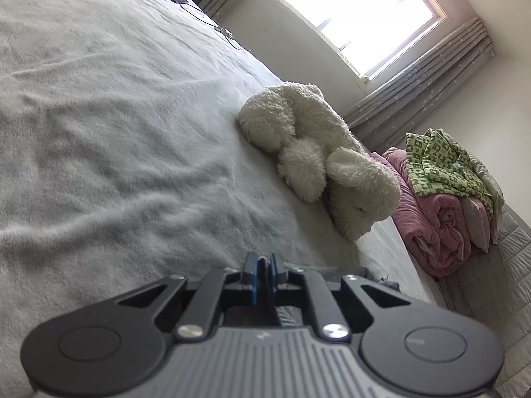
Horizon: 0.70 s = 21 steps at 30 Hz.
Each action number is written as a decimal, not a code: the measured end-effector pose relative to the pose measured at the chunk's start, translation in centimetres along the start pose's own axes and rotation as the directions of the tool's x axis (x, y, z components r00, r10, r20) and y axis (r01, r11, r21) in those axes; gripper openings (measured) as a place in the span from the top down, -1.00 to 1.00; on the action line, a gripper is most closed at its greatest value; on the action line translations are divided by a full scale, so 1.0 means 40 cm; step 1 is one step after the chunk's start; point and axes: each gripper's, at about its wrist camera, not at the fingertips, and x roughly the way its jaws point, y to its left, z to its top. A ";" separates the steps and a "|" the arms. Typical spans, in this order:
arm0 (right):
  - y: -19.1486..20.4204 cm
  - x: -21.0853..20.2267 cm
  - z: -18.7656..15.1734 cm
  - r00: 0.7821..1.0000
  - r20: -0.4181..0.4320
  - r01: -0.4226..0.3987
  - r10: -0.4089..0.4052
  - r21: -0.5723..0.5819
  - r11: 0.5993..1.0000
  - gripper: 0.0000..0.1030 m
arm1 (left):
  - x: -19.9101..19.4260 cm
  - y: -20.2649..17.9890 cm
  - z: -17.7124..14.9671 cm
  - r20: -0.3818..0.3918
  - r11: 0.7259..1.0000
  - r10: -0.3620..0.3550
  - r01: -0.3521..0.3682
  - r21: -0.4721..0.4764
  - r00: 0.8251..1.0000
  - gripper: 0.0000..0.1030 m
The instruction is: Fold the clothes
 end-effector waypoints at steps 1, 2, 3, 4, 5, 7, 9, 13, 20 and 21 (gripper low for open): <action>0.005 0.003 -0.004 1.000 -0.002 0.016 -0.016 -0.013 1.000 0.49 | 0.003 -0.003 -0.002 0.001 1.000 0.009 -0.009 0.009 1.000 0.94; 0.009 0.005 -0.008 0.999 -0.004 0.032 -0.033 -0.027 0.999 0.61 | 0.003 -0.007 -0.003 0.003 1.000 0.015 -0.015 0.019 1.000 0.95; 0.013 0.007 -0.012 0.999 -0.005 0.047 -0.047 -0.038 0.998 0.75 | 0.004 -0.012 -0.004 0.008 0.999 0.024 -0.024 0.032 1.000 0.95; 0.014 0.005 -0.007 0.999 -0.007 0.042 -0.042 -0.026 0.999 0.89 | 0.002 -0.017 -0.003 0.017 0.999 0.032 -0.033 0.041 0.999 0.96; 0.014 0.002 -0.003 0.999 -0.009 0.037 -0.037 -0.015 0.999 0.89 | 0.000 -0.022 -0.003 0.026 0.998 0.040 -0.041 0.049 0.999 0.96; 0.005 -0.013 0.011 1.000 0.007 -0.019 0.018 0.053 0.998 0.90 | -0.015 -0.027 0.003 0.061 0.997 0.049 -0.052 0.056 0.997 0.97; -0.009 -0.031 0.026 0.995 0.044 -0.089 0.084 0.139 0.986 0.89 | -0.036 -0.024 0.014 0.099 0.998 0.047 -0.052 0.044 0.994 0.97; -0.030 -0.005 0.025 0.988 0.065 -0.154 0.142 0.250 0.956 0.87 | -0.041 -0.014 0.019 0.122 0.996 0.080 -0.084 0.030 0.989 0.97; -0.061 0.048 -0.016 0.982 0.092 -0.187 0.164 0.359 0.914 0.71 | -0.007 0.000 0.008 0.084 0.990 0.129 -0.133 0.038 0.988 0.90; -0.063 0.039 -0.016 0.982 0.098 -0.186 0.161 0.366 0.912 0.69 | -0.011 0.001 0.009 0.084 0.991 0.124 -0.127 0.031 0.989 0.90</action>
